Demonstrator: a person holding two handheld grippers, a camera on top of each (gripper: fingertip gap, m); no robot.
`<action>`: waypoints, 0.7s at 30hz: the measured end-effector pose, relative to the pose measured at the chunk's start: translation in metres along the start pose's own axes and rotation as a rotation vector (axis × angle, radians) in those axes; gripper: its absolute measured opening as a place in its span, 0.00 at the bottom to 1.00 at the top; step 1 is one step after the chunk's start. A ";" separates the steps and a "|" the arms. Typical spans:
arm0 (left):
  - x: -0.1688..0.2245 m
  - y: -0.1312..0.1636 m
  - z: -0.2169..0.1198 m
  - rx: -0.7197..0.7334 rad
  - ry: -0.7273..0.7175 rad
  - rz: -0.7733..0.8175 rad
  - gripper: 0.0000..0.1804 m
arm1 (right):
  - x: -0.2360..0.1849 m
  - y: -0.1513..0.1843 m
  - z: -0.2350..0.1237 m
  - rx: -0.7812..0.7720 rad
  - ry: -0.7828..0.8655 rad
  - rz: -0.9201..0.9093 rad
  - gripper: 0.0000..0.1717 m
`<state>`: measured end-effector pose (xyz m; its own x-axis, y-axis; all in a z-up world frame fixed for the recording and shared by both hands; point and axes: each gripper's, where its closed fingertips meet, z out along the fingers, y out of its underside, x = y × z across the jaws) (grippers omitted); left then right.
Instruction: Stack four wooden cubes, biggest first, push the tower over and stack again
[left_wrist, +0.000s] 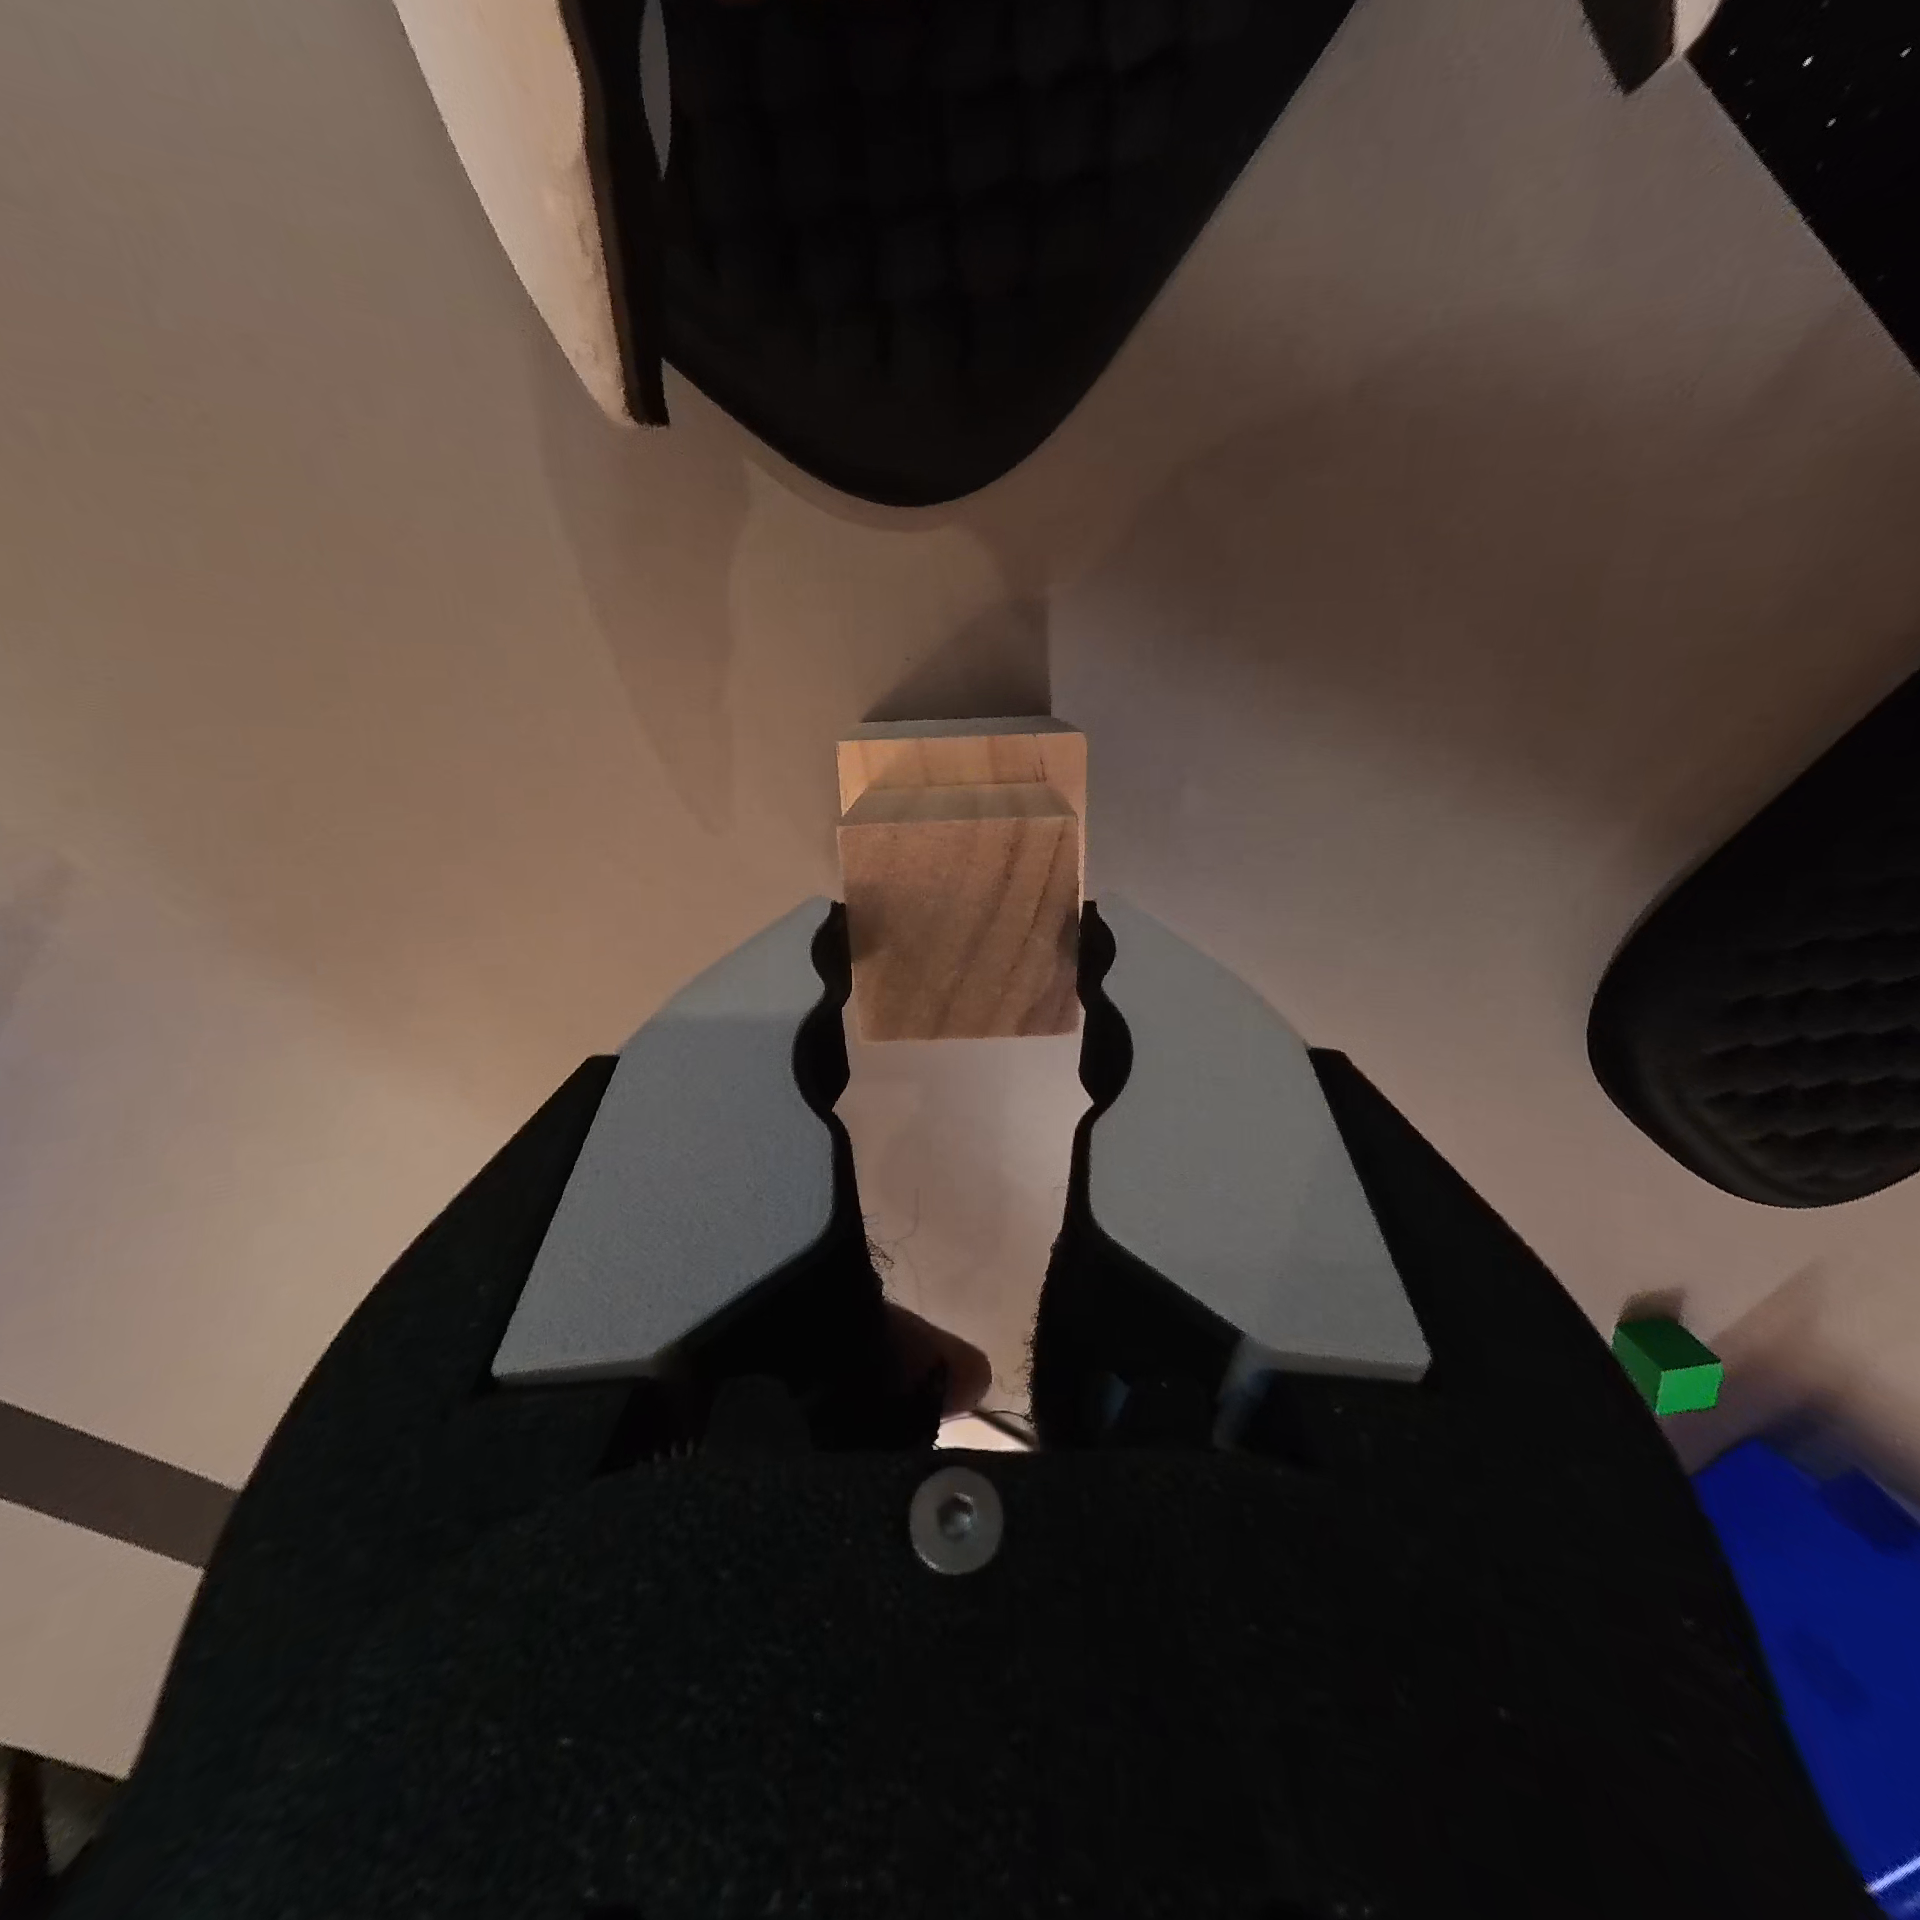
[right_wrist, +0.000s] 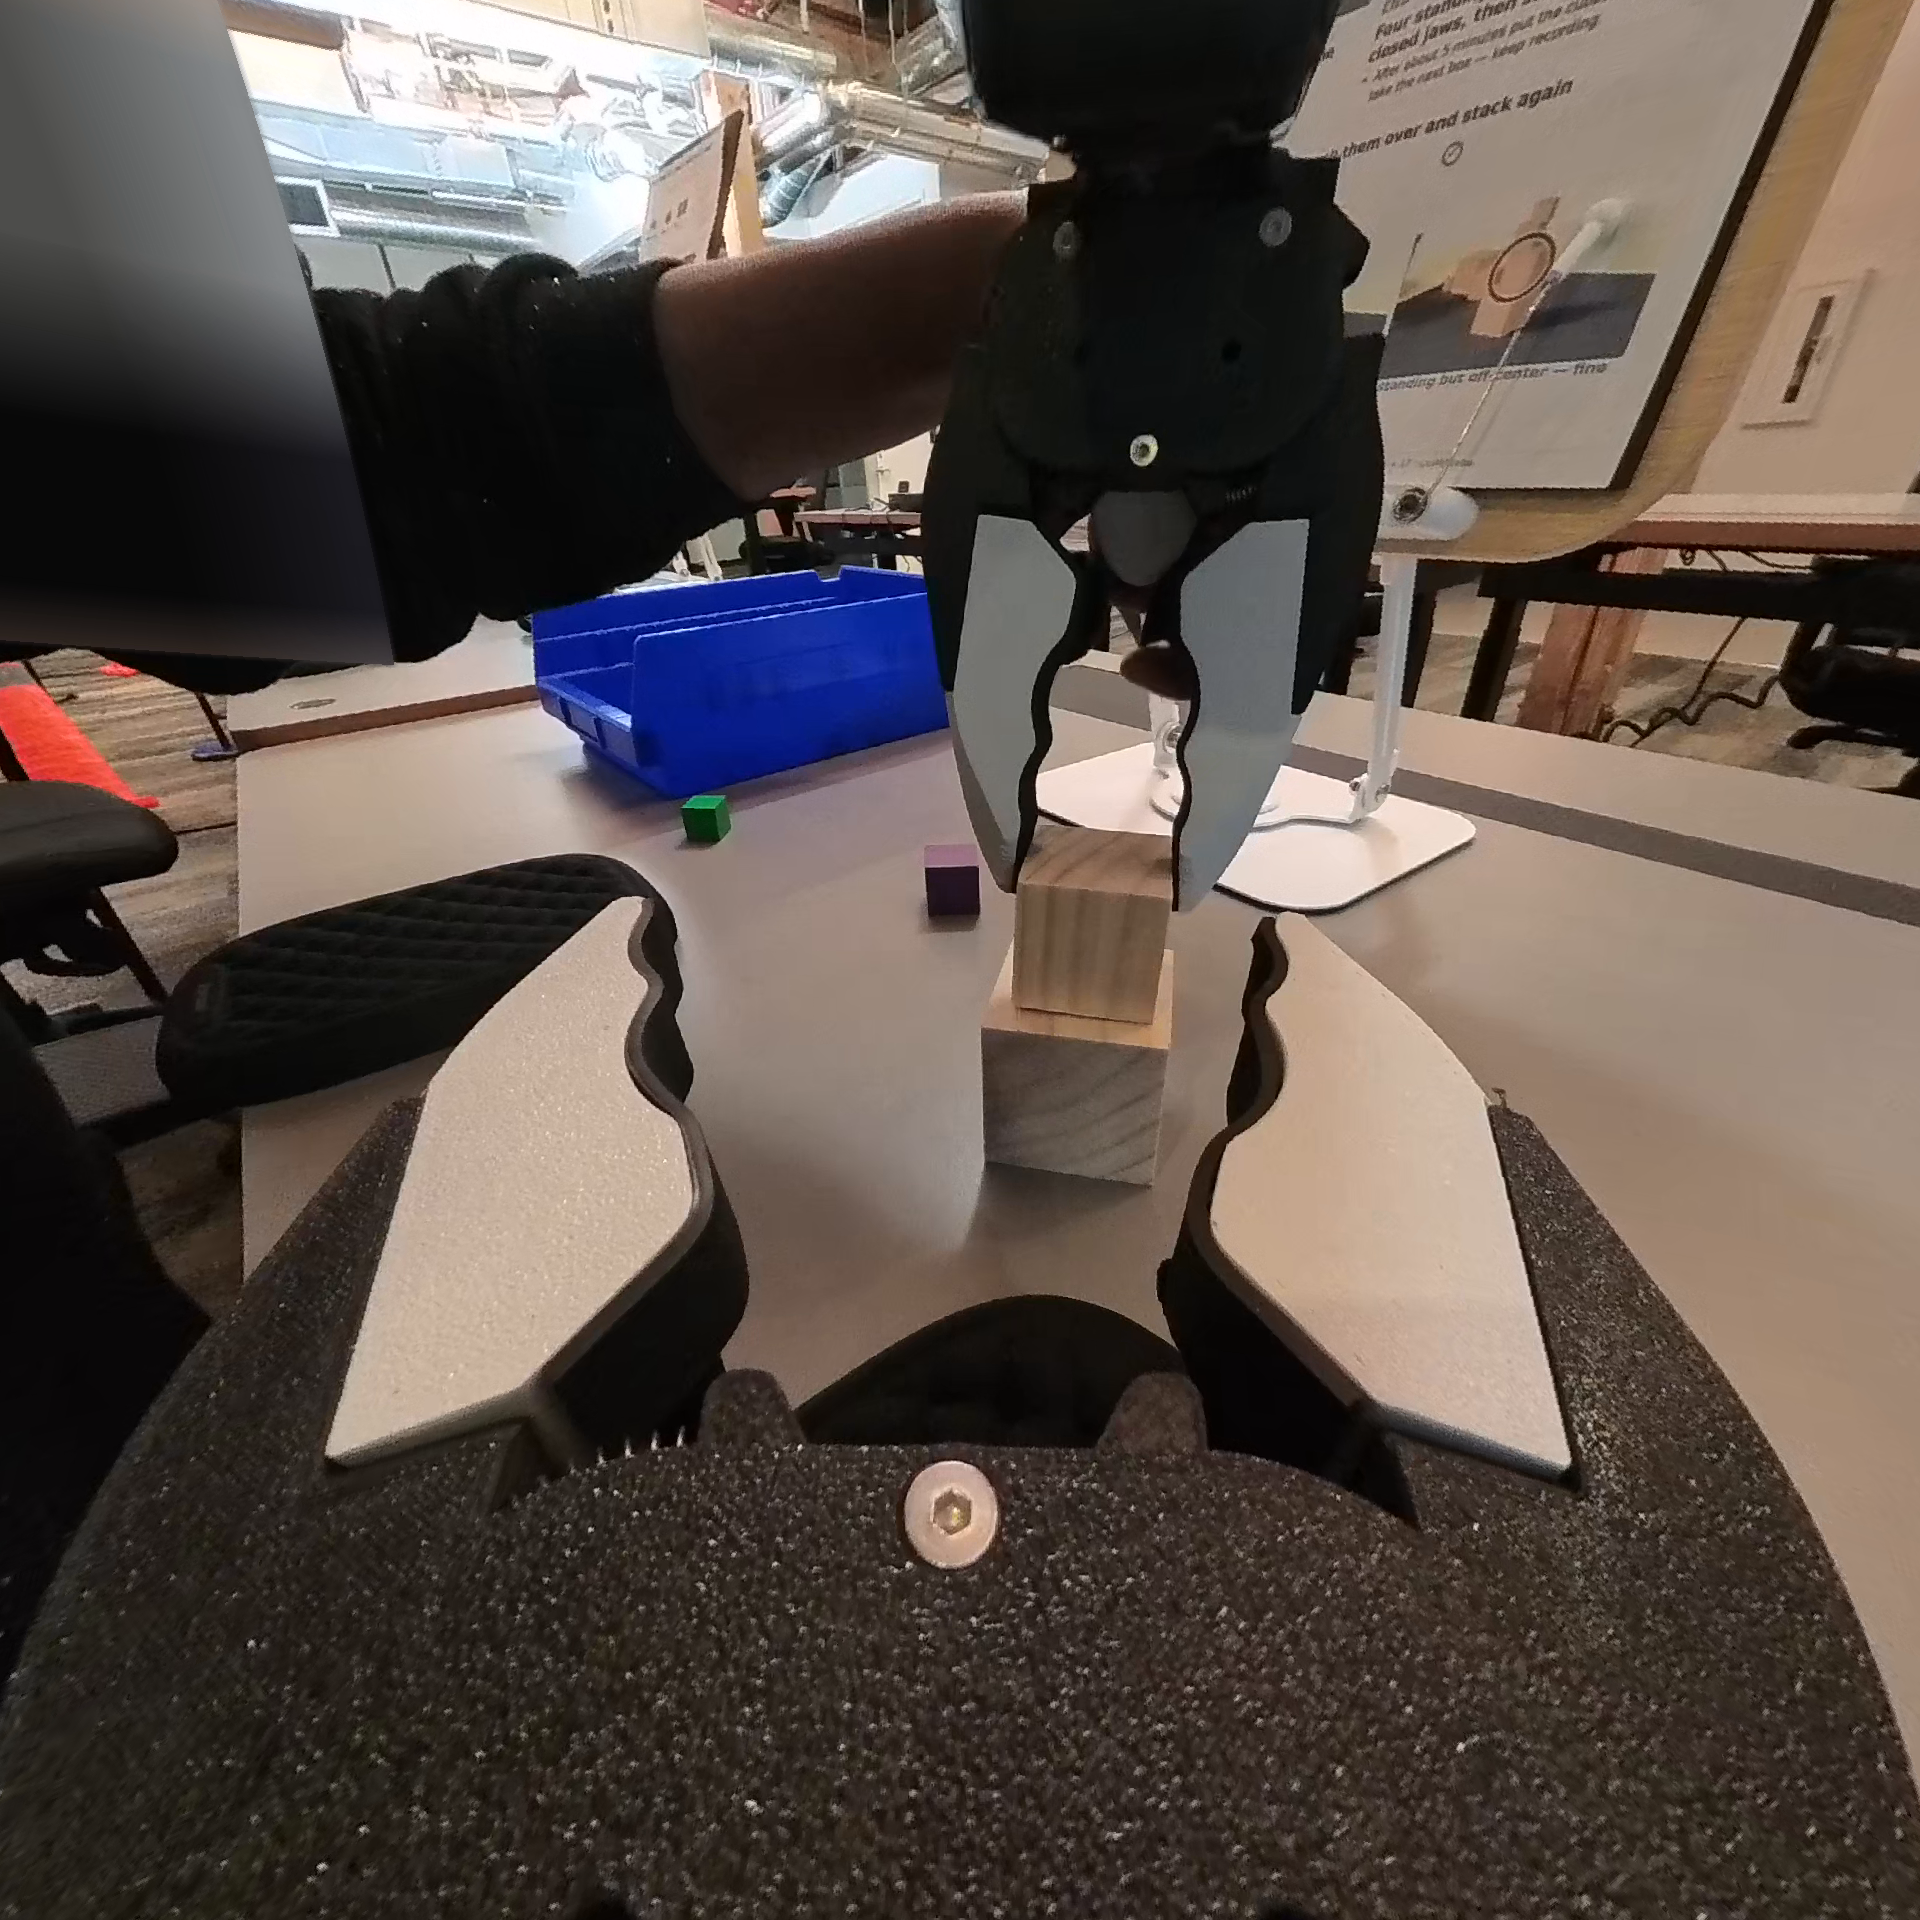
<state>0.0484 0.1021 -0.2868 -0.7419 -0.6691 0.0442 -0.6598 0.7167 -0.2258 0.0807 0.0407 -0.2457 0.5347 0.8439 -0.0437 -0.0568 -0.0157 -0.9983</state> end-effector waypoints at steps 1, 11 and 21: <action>0.000 0.000 0.000 0.001 0.001 -0.001 0.23 | 0.000 0.000 0.000 0.000 0.000 0.000 0.60; -0.002 -0.012 -0.043 0.253 -0.133 -0.219 0.44 | 0.000 -0.001 -0.001 0.011 0.001 0.003 0.59; 0.077 0.086 -0.034 0.200 -0.164 -0.409 0.37 | -0.001 0.000 0.000 0.001 -0.010 -0.004 0.59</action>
<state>-0.0689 0.1189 -0.2695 -0.3872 -0.9218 0.0181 -0.8457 0.3473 -0.4052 0.0803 0.0394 -0.2454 0.5267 0.8491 -0.0394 -0.0558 -0.0117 -0.9984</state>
